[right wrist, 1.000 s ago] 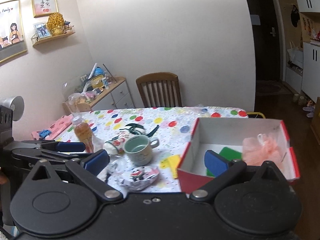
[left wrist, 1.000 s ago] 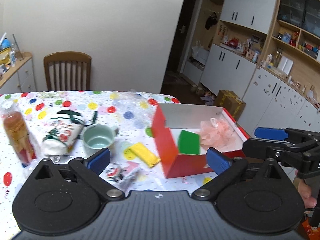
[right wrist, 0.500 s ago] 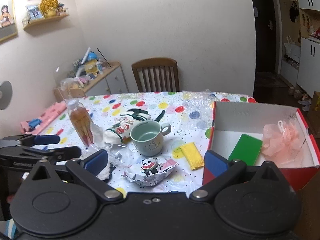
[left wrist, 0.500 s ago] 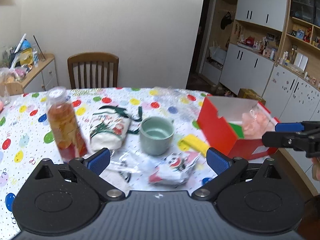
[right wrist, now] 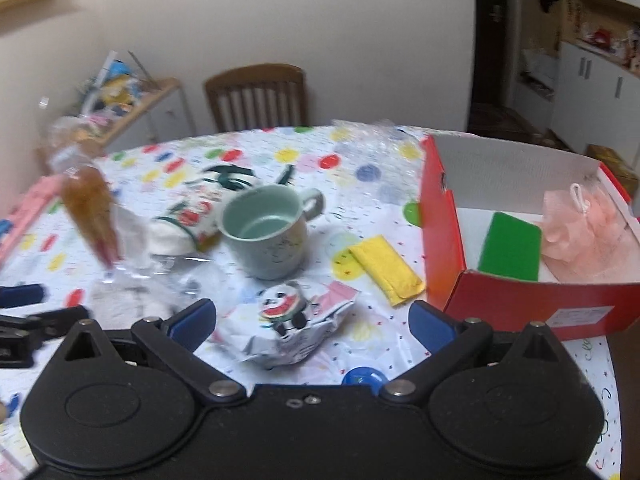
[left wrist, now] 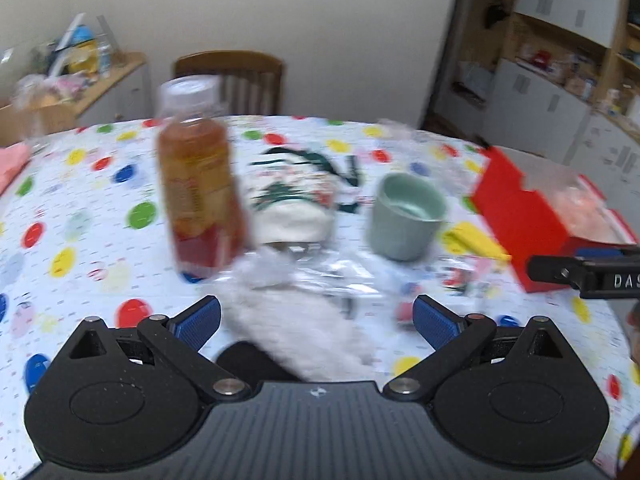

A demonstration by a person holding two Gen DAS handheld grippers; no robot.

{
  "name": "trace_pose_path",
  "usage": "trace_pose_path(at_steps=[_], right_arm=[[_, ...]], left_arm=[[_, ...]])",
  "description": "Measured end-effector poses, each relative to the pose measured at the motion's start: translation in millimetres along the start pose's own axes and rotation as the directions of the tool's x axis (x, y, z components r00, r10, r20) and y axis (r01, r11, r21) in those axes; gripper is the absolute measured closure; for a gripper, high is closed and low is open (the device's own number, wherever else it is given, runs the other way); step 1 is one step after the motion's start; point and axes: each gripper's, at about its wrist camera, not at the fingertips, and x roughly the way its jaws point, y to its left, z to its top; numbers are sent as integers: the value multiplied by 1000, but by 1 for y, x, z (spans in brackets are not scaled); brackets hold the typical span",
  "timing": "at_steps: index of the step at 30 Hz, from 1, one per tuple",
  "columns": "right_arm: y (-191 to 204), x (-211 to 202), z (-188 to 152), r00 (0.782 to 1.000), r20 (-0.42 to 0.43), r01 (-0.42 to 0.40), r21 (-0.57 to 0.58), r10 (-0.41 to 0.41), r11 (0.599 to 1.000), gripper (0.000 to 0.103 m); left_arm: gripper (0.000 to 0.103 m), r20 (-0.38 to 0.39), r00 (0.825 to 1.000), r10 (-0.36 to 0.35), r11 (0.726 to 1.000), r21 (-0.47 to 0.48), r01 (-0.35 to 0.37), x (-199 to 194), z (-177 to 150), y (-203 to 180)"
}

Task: Organize soft objects
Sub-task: 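Grasp the white fluffy towel with the left tool while the right tool grasps the panda snack bag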

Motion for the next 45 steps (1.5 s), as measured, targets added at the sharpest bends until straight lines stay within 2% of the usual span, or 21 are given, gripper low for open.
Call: trace_pose_path(at_steps=[3,7,16,22,28,30,32,35,40,42,44,45], right_arm=[[3,22,0,999,-45,22,45,-20,999,1],[6,47,3,996,-76,54,105,-46,993,1],[8,97,1,980,-180,128,232,-87,964,1],[15,114,4,970,-219,156,236,-104,959,1],[24,124,7,963,-246,166,216,-111,962,1],[26,125,6,961,-248,171,206,-118,963,1],[27,125,5,962,-246,171,201,-119,965,4],[29,125,7,963,-246,162,184,-114,970,9],[33,122,6,960,-246,172,153,-131,973,12],[35,121,5,961,-240,172,135,-136,976,13],[38,119,4,962,-231,174,107,-146,979,15],[39,117,3,963,-226,173,96,-148,980,15]], left_arm=[[0,-16,999,46,999,-14,-46,11,-1,11],[0,-80,996,48,997,-56,-52,28,-2,26],[1,-158,987,15,985,-169,-42,53,0,50],[5,-178,984,2,982,-186,-36,65,2,52],[26,-197,980,8,988,-152,-39,75,3,46],[38,-200,980,16,989,-138,-44,77,3,44],[43,-202,979,23,991,-127,-49,78,4,43],[56,-191,981,39,994,-93,-58,76,3,38],[63,-173,983,57,997,-40,-64,72,5,28],[71,-165,985,59,998,-23,-64,70,5,25],[74,-161,985,62,998,-11,-64,70,5,23],[80,-158,985,62,998,-7,-64,69,5,23]])
